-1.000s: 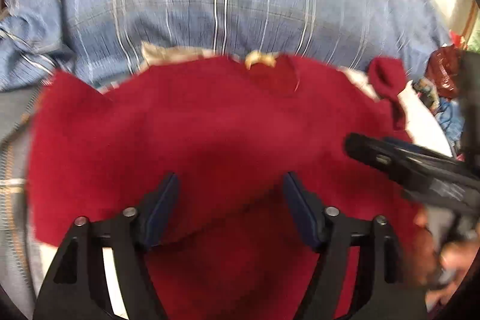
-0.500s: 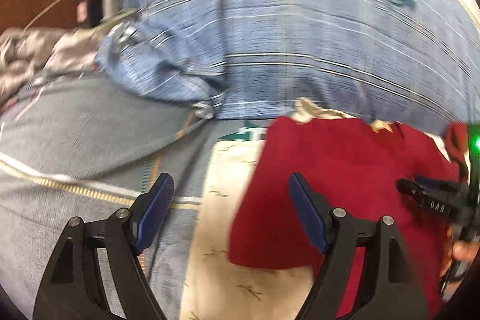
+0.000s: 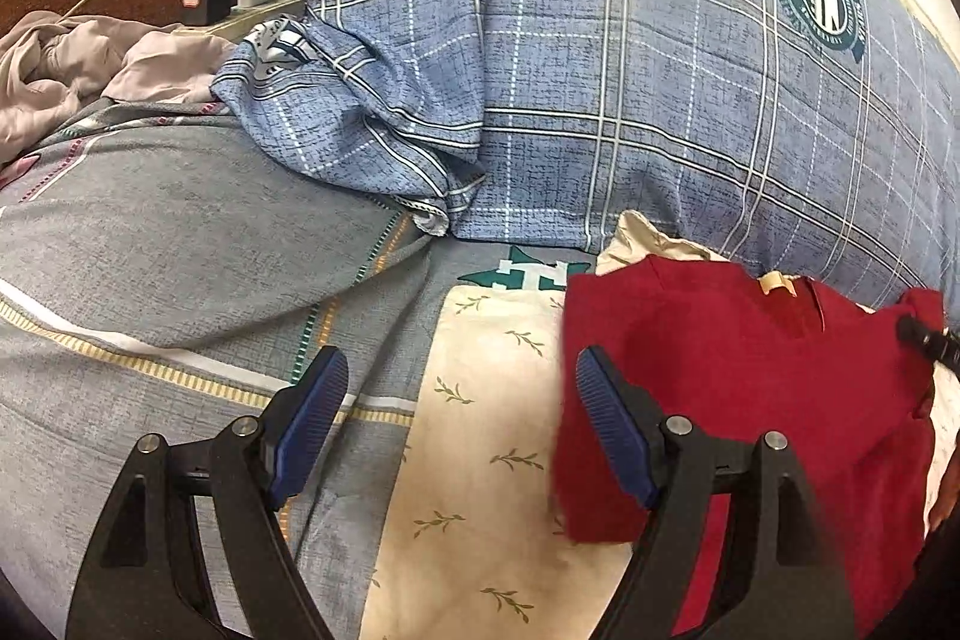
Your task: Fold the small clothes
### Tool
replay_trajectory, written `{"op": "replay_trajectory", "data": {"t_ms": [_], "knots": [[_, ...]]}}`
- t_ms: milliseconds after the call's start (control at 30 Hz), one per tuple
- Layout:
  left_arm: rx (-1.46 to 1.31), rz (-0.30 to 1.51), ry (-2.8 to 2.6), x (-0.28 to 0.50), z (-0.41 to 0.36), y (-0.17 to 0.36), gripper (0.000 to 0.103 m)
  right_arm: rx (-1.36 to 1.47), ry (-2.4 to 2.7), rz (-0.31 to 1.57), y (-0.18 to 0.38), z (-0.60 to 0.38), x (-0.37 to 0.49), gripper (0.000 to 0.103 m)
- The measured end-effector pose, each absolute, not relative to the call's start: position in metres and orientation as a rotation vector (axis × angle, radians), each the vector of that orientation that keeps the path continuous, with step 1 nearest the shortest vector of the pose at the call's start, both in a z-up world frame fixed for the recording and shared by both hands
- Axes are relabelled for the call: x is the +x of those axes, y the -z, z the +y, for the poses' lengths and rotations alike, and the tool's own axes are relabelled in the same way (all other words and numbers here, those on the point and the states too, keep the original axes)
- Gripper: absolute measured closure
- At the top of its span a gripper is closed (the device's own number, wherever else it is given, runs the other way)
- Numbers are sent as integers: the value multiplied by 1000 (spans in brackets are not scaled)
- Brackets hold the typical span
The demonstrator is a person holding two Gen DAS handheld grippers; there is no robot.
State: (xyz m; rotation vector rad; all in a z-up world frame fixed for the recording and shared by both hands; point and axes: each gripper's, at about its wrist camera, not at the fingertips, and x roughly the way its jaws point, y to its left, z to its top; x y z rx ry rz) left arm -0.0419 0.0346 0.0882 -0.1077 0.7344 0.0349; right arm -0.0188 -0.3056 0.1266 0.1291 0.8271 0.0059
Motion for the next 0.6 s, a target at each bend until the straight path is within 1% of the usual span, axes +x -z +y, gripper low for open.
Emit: {"op": "replay_trajectory", "data": {"t_ms": [133,200,233,267,300,333,367,400,433,500,533,600], "knots": [[-80,752,-15,-40,26,-84,24,129,147,841,-123,-345,-17,99],[-67,761,0,-38,19,-82,24,114,190,905,-108,-357,-11,98],[-58,766,5,-37,16,-80,24,124,177,957,-97,-360,-7,93],[-46,771,11,-37,12,-79,24,137,171,999,-90,-360,-6,92],[-37,774,17,-37,10,-79,24,141,180,1014,-88,-359,-7,86],[-29,777,21,-38,8,-79,24,145,183,1006,-90,-355,-9,73],[-18,783,22,-38,7,-78,24,159,157,973,-97,-348,-13,64],[-11,788,21,-38,6,-77,24,168,125,949,-104,-340,-15,51],[-5,795,21,-38,5,-75,24,172,63,920,-112,-328,-17,46],[4,821,24,-35,3,-70,24,138,-137,906,-123,-295,-14,46],[9,836,23,-34,2,-67,24,92,-248,886,-125,-273,-11,44],[17,859,19,-31,1,-62,24,19,-425,927,-121,-228,-3,41]]}}
